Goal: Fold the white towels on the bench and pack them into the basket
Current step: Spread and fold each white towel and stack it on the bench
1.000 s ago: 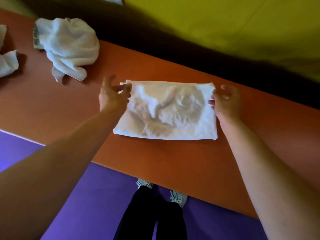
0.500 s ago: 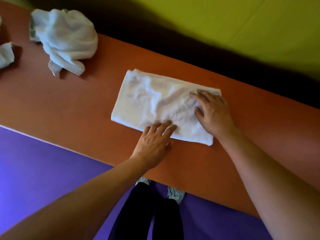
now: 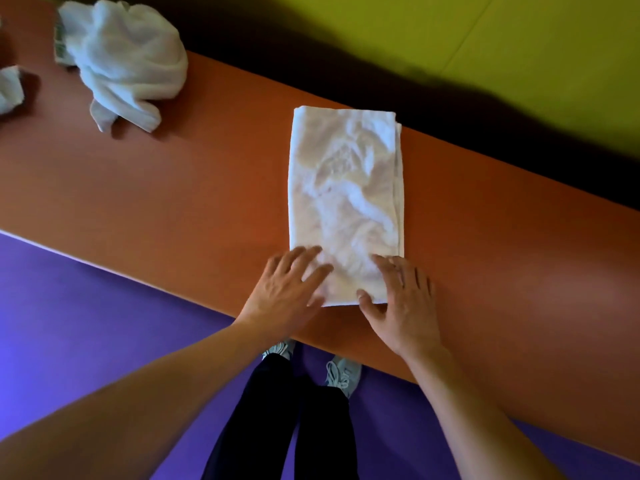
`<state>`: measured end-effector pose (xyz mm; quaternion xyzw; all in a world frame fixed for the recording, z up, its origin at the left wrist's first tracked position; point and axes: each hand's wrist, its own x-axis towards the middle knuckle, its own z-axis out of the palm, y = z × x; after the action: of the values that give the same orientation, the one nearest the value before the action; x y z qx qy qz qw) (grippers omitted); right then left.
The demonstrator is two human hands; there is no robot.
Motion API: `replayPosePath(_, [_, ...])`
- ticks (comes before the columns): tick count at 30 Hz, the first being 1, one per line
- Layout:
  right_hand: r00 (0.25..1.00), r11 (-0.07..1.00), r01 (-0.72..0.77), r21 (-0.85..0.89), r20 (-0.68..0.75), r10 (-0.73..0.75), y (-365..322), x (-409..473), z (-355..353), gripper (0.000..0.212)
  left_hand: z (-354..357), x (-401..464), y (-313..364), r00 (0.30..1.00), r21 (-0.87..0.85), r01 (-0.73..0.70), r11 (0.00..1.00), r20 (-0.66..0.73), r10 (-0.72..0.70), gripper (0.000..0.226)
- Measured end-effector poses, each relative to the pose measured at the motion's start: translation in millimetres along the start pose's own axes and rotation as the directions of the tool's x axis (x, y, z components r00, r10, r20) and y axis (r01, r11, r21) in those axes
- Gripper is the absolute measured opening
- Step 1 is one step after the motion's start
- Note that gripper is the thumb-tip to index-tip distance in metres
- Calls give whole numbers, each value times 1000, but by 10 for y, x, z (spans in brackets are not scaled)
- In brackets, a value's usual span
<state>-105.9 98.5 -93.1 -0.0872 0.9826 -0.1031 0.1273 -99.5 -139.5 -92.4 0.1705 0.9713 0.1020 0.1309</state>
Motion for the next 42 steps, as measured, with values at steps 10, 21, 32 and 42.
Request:
replayPosePath(10, [990, 989, 131, -73, 67, -126, 127, -40, -44, 66, 69, -137, 81, 1000, -149, 16, 989, -11, -18, 52])
replayPosePath(21, [994, 872, -98, 479, 83, 66, 43, -184, -554, 31, -541, -202, 145, 868, -637, 450, 626, 149, -473, 12])
replayPosePath(32, [955, 415, -282, 865, 209, 212, -272, -55, -704, 11, -672, -401, -96, 767, -895, 428, -123, 432, -474, 39])
replayPosePath(42, [894, 564, -398, 723, 168, 416, -247, 549, -409, 21, -488, 144, -291, 682, -776, 564, 281, 246, -689, 36])
